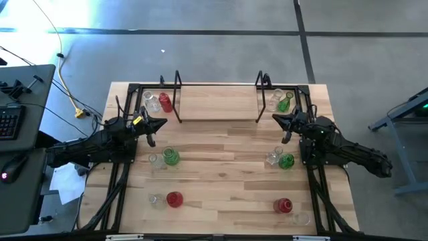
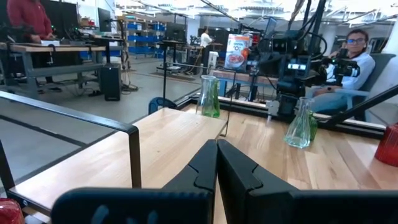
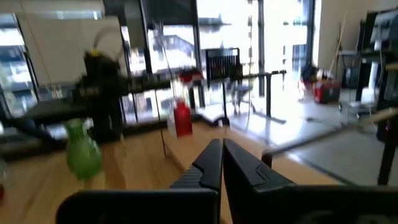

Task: Sort vases onto shelf
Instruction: Put the top right green vase on the shelf

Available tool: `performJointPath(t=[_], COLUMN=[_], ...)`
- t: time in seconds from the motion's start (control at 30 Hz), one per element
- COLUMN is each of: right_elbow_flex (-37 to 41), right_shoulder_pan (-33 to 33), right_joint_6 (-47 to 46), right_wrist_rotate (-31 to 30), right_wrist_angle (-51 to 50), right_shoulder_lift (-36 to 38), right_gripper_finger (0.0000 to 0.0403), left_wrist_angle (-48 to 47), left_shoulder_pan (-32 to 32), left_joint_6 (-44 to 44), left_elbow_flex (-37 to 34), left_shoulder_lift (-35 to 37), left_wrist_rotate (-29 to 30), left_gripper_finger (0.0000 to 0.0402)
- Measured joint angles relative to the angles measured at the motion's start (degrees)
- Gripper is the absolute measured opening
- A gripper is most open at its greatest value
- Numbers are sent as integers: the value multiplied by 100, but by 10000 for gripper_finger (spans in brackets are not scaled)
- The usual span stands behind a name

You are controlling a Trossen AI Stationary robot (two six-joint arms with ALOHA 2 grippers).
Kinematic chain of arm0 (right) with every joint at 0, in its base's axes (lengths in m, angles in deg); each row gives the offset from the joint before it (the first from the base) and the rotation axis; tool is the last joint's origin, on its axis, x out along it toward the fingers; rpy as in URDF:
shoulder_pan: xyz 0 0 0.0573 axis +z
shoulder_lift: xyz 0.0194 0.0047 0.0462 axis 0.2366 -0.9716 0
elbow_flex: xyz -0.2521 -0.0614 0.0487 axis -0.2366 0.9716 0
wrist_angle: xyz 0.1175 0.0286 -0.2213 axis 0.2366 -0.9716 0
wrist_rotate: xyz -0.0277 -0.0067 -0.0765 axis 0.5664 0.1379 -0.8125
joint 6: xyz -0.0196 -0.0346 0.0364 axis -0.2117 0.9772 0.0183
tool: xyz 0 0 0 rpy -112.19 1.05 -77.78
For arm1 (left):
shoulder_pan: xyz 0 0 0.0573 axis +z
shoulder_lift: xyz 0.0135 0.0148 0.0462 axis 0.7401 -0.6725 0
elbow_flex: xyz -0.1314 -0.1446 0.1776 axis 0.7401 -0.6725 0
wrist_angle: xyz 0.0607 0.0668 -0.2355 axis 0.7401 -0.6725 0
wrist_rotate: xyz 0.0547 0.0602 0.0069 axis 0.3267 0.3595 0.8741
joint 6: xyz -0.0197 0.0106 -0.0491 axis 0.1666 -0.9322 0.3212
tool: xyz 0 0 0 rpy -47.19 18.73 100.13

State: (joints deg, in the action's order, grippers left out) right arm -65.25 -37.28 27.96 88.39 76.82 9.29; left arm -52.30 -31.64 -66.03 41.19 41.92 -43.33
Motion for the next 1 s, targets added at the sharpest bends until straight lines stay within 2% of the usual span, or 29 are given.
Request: performJointPath(t=[0.13, 0.2, 0.27, 0.5, 0.63, 0.87, 0.93, 1.0], right_elbow_flex=[-1, -59, -179, -629, -885, -1284, -1448, -1699], right_shoulder_pan=[0, 0, 0, 0, 2, 82, 154, 198], right_joint_6=[-172, -283, -346, -352, -481, -301, -139, -91], right_wrist_rotate=[-1, -4, -107, -1130, -1097, -768, -903, -1353], right_wrist_angle=[867, 974, 802, -217, -309, -314, -397, -670], right_shoulder_lift=[-13, -14, -50, -632, -1199, -2212, -2375, -2427], right_gripper_finger=[0, 0, 0, 16, 44, 94, 103, 110], left_wrist_angle=[-7, 33, 72, 153, 157, 149, 146, 144], left_shoulder_pan=[0, 0, 0, 0, -6, -5, -6, -4], left_joint_6=[36, 188, 243, -43, 59, 60, 123, 195], left_elbow_flex=[1, 0, 1, 1, 0, 0, 1, 1], left_shoulder_lift=[0, 1, 0, 0, 0, 0, 0, 0], left_wrist_rotate=[-4, -4, -6, -4, -33, -588, -627, -623], left_gripper_finger=[3, 3, 3, 3, 3, 3, 3, 3])
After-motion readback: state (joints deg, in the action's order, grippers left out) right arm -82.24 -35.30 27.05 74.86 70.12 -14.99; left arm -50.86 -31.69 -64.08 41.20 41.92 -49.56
